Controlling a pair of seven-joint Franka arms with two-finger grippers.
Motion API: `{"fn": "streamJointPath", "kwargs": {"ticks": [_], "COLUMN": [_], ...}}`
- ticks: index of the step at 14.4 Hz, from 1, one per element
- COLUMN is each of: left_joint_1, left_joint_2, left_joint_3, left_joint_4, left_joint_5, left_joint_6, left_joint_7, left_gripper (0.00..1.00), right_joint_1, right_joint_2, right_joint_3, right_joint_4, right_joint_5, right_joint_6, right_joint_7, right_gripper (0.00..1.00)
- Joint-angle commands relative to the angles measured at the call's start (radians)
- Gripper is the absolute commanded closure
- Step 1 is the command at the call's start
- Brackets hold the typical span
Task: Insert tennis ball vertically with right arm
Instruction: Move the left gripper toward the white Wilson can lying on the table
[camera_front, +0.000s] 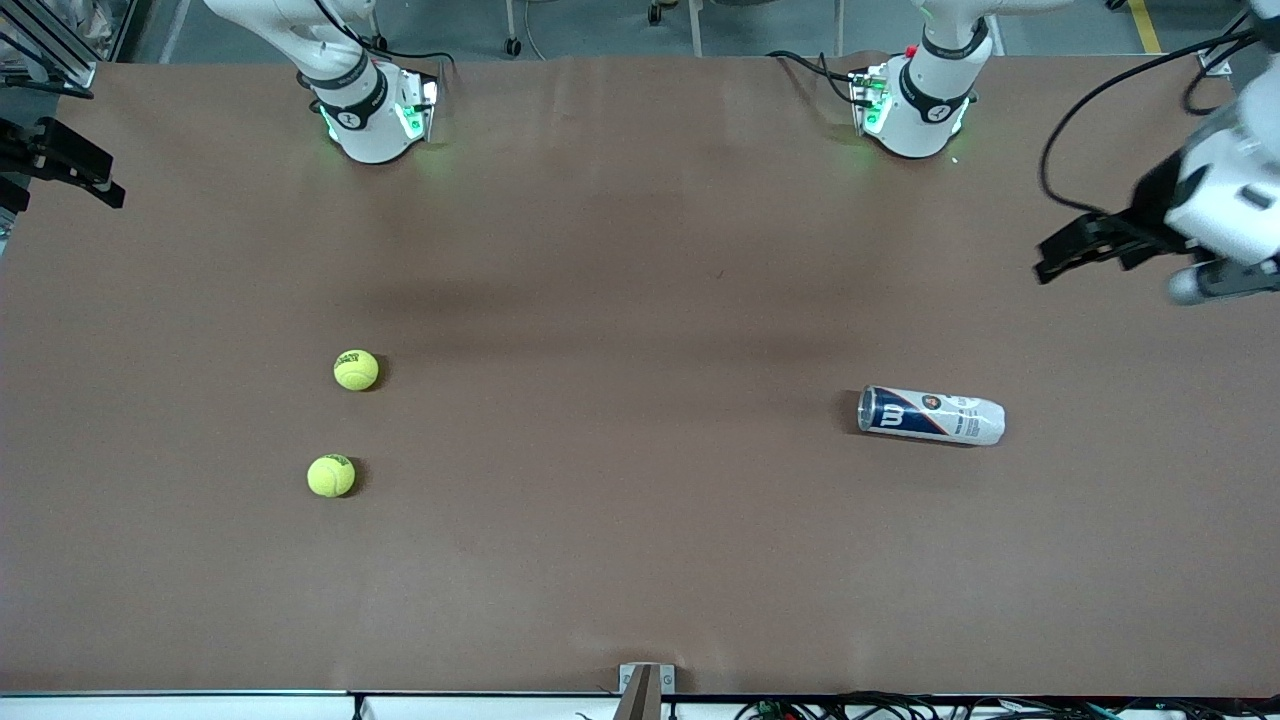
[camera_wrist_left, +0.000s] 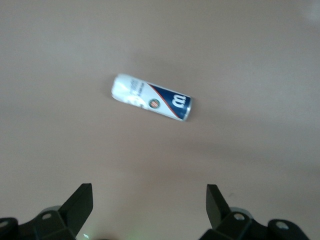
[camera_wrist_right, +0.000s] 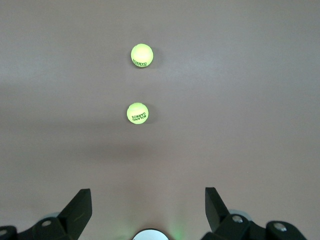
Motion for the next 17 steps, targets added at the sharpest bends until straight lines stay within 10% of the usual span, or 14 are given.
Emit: {"fn": "streamJointPath", "kwargs": {"ticks": [1, 11, 17], "left_joint_1": [-0.003, -0.147, -0.117], "left_joint_2": [0.074, 0.349, 0.352], "left_joint_3": [-0.076, -0.096, -0.093], "left_joint_4": [0.014, 0.0, -0.126], "left_joint_5": [0.003, 0.236, 0.337], "left_joint_6": [0.0, 0.169, 0.278], "left_joint_7": [-0.208, -0.949, -1.187], "left_gripper": [0.0, 0.0, 0.0], "right_joint_1": [-0.01, -0.016, -0.018], "right_joint_2": [-0.014, 0.013, 0.082], "right_joint_3": [0.006, 0.003, 0.001], "right_joint_4": [-0.006, 0.005, 0.003], "right_joint_5": [-0.011, -0.041, -0.055], "right_joint_6": [-0.007, 0.005, 0.049], "right_joint_7": [-0.013, -0.01, -0.005], "right_gripper": [0.0, 0.0, 0.0]}}
